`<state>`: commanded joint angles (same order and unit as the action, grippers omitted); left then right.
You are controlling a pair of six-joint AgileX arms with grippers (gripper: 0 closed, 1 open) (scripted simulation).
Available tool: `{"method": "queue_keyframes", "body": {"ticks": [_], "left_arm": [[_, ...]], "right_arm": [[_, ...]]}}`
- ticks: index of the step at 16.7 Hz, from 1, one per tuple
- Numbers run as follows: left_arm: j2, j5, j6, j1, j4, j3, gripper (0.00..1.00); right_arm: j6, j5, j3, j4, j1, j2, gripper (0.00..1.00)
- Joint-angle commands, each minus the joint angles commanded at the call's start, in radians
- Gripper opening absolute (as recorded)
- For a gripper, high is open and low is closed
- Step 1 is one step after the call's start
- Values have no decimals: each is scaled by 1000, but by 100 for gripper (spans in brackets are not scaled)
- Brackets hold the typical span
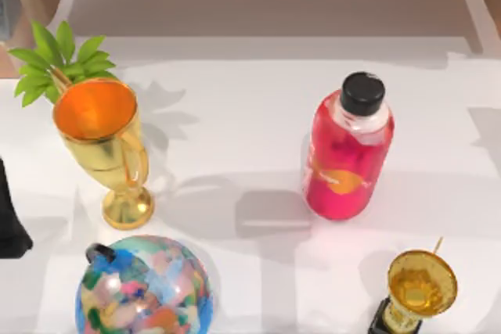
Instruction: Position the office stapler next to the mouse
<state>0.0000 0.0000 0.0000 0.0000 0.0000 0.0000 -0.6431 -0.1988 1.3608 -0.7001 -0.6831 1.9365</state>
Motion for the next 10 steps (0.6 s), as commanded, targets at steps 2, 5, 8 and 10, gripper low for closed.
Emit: {"method": "queue_keyframes", "body": {"ticks": [2, 5, 8, 10], "left_arm": [[0, 0, 0, 0, 0, 0, 100], [0, 0, 0, 0, 0, 0, 100], [0, 0, 0, 0, 0, 0, 100], [0, 0, 0, 0, 0, 0, 100]], "right_arm": [[1, -1, 0, 12, 0, 1, 0], [2, -1, -2, 28, 1, 7, 0], [4, -1, -7, 42, 5, 18, 0], [5, 0, -14, 49, 8, 30, 0]]}}
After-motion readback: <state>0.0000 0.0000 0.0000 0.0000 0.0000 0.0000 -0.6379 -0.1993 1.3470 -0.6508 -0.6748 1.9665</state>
